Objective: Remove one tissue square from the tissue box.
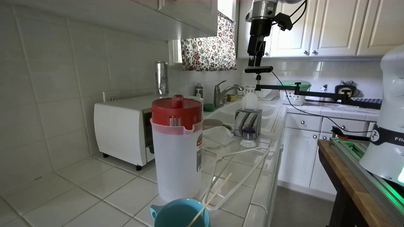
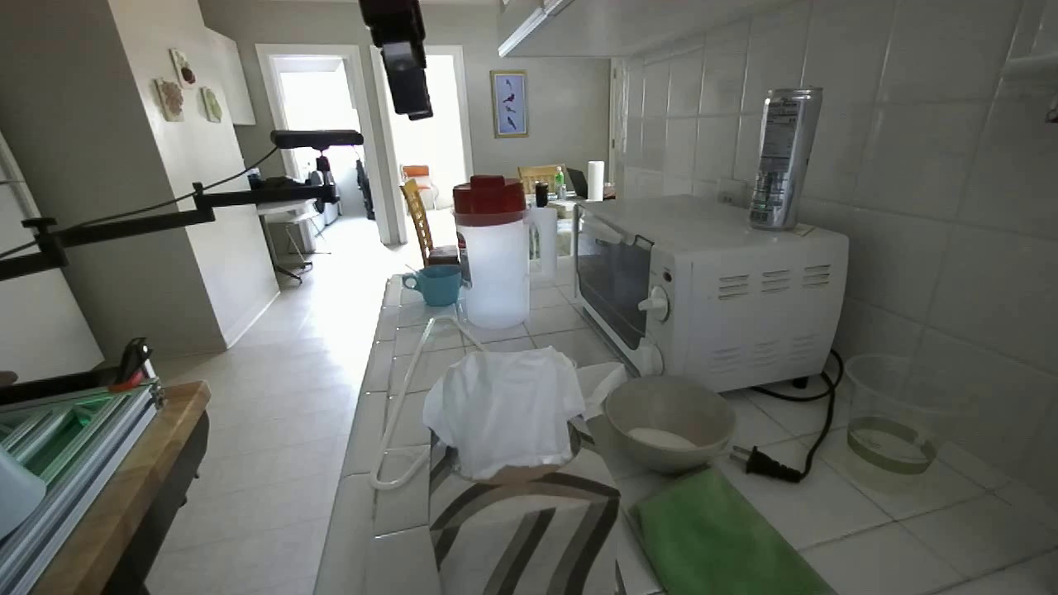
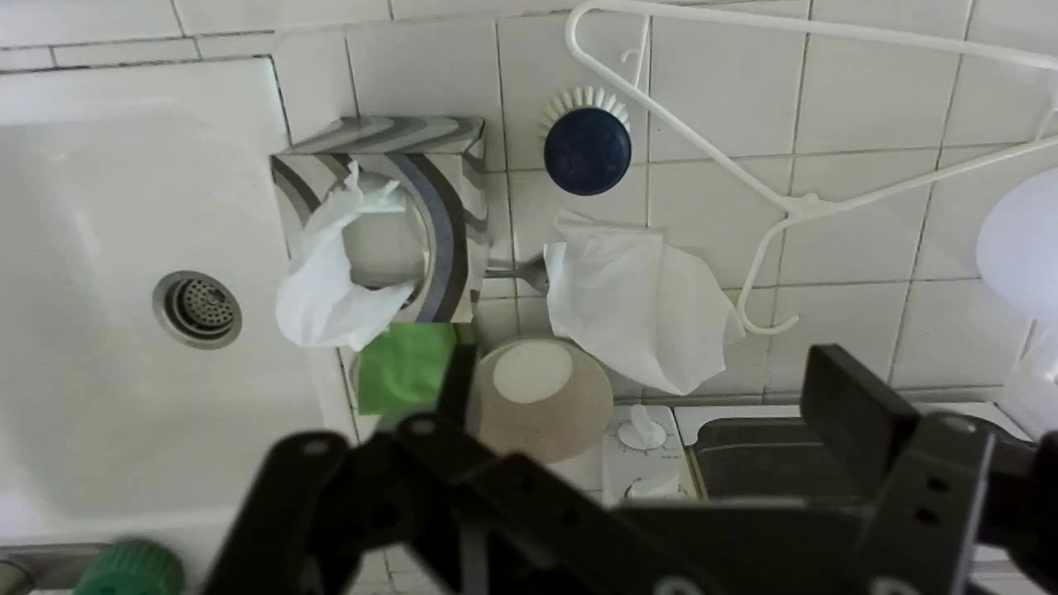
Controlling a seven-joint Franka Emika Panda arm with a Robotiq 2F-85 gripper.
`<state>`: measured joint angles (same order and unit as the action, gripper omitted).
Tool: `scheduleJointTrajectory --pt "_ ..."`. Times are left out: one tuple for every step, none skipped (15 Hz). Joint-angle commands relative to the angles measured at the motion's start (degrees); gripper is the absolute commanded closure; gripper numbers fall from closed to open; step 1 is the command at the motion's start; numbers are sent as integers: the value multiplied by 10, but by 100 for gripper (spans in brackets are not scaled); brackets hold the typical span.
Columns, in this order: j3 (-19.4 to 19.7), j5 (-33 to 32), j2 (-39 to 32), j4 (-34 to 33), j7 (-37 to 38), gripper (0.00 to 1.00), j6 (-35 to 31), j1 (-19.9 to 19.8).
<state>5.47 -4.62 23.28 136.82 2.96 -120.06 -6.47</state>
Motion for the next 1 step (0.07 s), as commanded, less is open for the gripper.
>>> scheduleJointTrajectory --pt "-2 2 0 -1 1 0 1 -2"
